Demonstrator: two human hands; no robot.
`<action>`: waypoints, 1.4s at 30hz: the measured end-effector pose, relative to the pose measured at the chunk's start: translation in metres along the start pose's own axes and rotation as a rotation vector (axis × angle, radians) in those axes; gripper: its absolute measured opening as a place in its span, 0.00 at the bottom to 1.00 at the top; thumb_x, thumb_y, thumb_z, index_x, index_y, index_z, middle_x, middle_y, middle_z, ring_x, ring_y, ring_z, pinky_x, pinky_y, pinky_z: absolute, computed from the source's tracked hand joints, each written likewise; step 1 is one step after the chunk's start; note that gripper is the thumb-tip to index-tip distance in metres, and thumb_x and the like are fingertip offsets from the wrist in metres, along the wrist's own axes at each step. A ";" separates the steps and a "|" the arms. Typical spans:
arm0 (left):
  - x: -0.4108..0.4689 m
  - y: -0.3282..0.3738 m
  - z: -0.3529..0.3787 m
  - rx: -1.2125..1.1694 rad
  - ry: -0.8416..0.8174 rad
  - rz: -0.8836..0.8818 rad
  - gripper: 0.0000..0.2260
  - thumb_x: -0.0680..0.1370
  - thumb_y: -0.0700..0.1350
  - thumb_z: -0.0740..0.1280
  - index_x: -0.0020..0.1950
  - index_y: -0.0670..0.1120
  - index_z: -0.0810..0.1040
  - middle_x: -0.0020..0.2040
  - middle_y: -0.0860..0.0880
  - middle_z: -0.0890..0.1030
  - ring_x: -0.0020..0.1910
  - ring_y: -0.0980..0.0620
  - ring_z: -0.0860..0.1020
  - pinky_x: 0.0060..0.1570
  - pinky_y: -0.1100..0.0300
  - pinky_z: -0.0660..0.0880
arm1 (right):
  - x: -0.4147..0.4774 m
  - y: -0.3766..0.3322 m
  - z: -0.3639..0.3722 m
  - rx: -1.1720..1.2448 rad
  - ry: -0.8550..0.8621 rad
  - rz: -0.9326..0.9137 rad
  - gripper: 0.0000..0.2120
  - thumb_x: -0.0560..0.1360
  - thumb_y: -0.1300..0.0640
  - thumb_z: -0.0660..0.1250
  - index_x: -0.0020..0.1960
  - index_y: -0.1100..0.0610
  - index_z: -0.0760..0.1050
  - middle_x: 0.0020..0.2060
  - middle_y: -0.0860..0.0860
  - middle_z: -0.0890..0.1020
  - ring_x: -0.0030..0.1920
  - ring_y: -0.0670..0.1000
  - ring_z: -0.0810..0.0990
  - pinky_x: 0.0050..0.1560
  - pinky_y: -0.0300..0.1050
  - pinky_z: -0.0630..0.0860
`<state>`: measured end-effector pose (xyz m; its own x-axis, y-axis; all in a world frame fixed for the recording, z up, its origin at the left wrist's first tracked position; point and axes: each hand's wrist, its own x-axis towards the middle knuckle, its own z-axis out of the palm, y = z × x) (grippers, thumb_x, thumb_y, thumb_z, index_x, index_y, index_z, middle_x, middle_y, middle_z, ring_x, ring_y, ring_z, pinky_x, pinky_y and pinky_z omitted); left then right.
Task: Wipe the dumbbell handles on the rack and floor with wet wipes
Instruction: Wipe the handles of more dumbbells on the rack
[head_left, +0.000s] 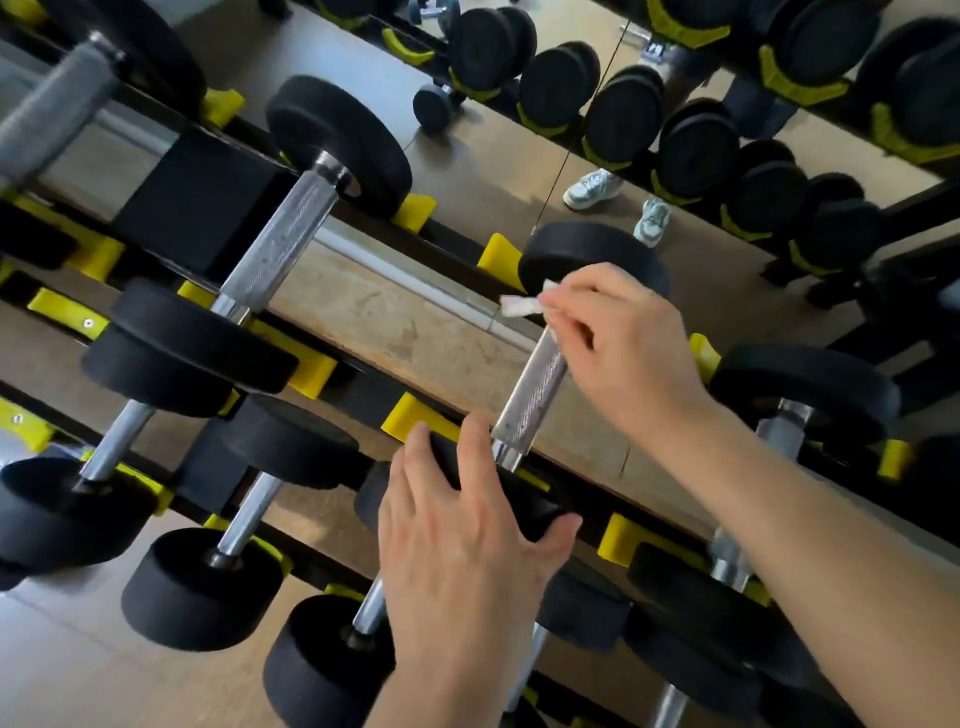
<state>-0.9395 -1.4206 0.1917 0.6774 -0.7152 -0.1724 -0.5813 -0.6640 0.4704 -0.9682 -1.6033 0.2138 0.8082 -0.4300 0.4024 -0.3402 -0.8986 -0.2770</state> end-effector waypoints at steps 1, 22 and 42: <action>-0.001 0.001 0.000 0.010 0.000 0.003 0.45 0.57 0.67 0.76 0.68 0.46 0.69 0.64 0.33 0.74 0.62 0.34 0.75 0.56 0.44 0.76 | 0.000 0.000 0.004 -0.042 -0.018 -0.010 0.06 0.76 0.65 0.67 0.49 0.64 0.83 0.43 0.56 0.82 0.41 0.55 0.81 0.42 0.50 0.80; 0.040 -0.018 -0.043 -0.103 -0.249 -0.068 0.56 0.60 0.72 0.71 0.74 0.62 0.35 0.68 0.53 0.71 0.61 0.50 0.74 0.57 0.58 0.72 | -0.027 -0.015 0.020 0.199 0.061 0.206 0.07 0.75 0.63 0.68 0.51 0.60 0.83 0.44 0.50 0.83 0.44 0.42 0.79 0.44 0.26 0.74; 0.114 -0.011 -0.036 -0.587 -0.279 -0.083 0.04 0.76 0.38 0.70 0.43 0.45 0.83 0.38 0.46 0.85 0.40 0.48 0.83 0.47 0.53 0.81 | -0.051 -0.027 0.025 1.181 0.115 1.077 0.10 0.69 0.63 0.75 0.45 0.49 0.80 0.46 0.49 0.83 0.48 0.48 0.82 0.51 0.48 0.80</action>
<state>-0.8399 -1.4871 0.1984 0.5211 -0.7490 -0.4091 -0.1359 -0.5461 0.8266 -0.9883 -1.5547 0.1793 0.3918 -0.8417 -0.3715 -0.1116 0.3573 -0.9273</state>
